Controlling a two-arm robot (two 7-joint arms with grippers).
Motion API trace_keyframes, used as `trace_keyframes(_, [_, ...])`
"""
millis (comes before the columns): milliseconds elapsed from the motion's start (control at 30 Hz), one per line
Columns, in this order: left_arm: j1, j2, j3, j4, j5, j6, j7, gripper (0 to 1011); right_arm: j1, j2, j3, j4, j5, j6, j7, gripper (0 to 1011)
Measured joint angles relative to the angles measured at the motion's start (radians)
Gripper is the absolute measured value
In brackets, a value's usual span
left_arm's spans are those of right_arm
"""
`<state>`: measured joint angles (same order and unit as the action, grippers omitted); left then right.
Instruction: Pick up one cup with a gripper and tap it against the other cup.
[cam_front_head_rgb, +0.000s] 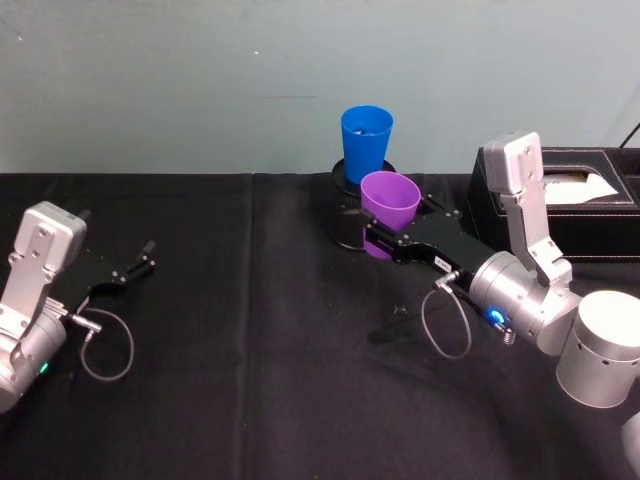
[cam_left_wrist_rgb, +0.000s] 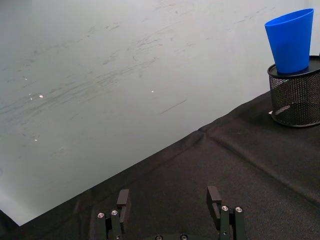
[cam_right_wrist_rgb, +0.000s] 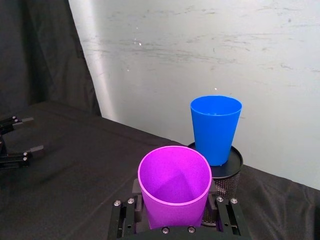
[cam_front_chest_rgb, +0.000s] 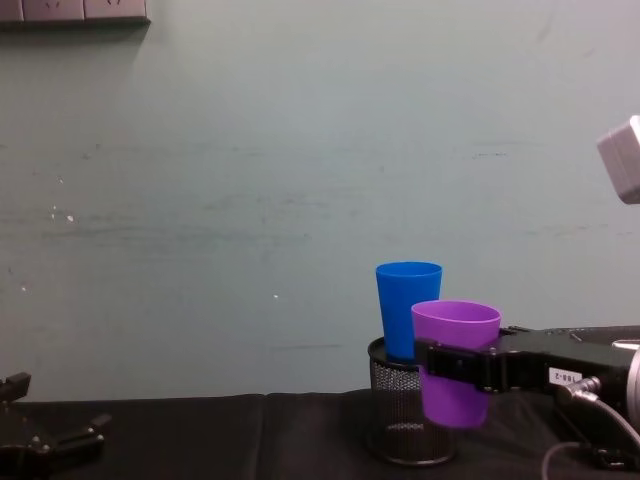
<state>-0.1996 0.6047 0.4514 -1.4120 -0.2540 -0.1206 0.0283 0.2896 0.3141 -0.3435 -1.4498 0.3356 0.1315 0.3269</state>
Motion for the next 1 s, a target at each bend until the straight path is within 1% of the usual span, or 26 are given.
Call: trace_keyframes(1000, [0.000,0.000,0.000,0.000,0.000,0.000,0.000,1000,0.000,0.000,0.000,0.000,0.000,0.000,0.000,723])
